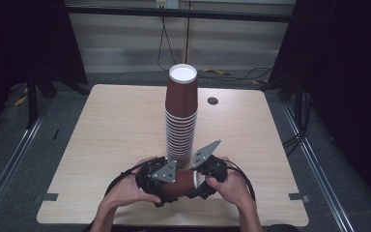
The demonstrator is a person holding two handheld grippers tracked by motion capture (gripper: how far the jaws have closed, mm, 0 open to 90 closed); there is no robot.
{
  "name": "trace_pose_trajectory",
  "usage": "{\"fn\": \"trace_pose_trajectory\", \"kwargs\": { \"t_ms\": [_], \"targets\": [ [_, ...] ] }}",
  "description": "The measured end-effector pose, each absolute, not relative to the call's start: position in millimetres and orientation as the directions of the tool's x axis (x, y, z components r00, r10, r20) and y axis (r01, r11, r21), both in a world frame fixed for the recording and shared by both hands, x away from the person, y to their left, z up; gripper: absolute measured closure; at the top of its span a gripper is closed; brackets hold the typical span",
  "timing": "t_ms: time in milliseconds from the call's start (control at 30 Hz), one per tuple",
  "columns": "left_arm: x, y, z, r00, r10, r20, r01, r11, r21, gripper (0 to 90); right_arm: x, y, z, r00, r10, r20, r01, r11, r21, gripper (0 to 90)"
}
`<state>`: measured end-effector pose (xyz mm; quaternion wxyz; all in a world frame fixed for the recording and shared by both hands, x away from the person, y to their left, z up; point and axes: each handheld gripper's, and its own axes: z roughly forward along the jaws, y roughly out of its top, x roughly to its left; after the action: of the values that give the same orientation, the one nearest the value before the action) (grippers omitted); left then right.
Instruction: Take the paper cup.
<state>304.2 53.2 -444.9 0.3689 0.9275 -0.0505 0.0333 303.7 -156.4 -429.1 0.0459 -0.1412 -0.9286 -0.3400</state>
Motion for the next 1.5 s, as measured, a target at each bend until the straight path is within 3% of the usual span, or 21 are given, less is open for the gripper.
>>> {"fn": "trace_pose_trajectory", "kwargs": {
  "t_ms": [200, 633, 867, 1200, 1500],
  "targets": [
    [302, 56, -438, 0.989, -0.064, 0.13, -0.136, -0.71, 0.691, 12.6, 303, -159, -428, -0.957, 0.218, 0.19, 0.289, 0.719, 0.632, 22.2],
    [306, 61, -435, 0.995, -0.064, 0.079, -0.102, -0.593, 0.799, 14.6, 302, -162, -424, -0.961, 0.209, 0.179, 0.275, 0.707, 0.651, 22.2],
    [309, 71, -425, 0.998, -0.003, 0.064, -0.058, -0.472, 0.88, 15.5, 302, -164, -423, -0.962, 0.217, 0.164, 0.271, 0.707, 0.653, 22.2],
    [309, 88, -421, 0.997, 0.052, 0.057, -0.033, -0.392, 0.919, 15.6, 302, -176, -425, -0.948, 0.267, 0.172, 0.31, 0.665, 0.679, 22.1],
    [312, 104, -430, 0.991, 0.133, -0.005, 0.047, -0.311, 0.949, 15.6, 301, -184, -431, -0.934, 0.309, 0.181, 0.343, 0.623, 0.703, 22.0]
  ]
}}
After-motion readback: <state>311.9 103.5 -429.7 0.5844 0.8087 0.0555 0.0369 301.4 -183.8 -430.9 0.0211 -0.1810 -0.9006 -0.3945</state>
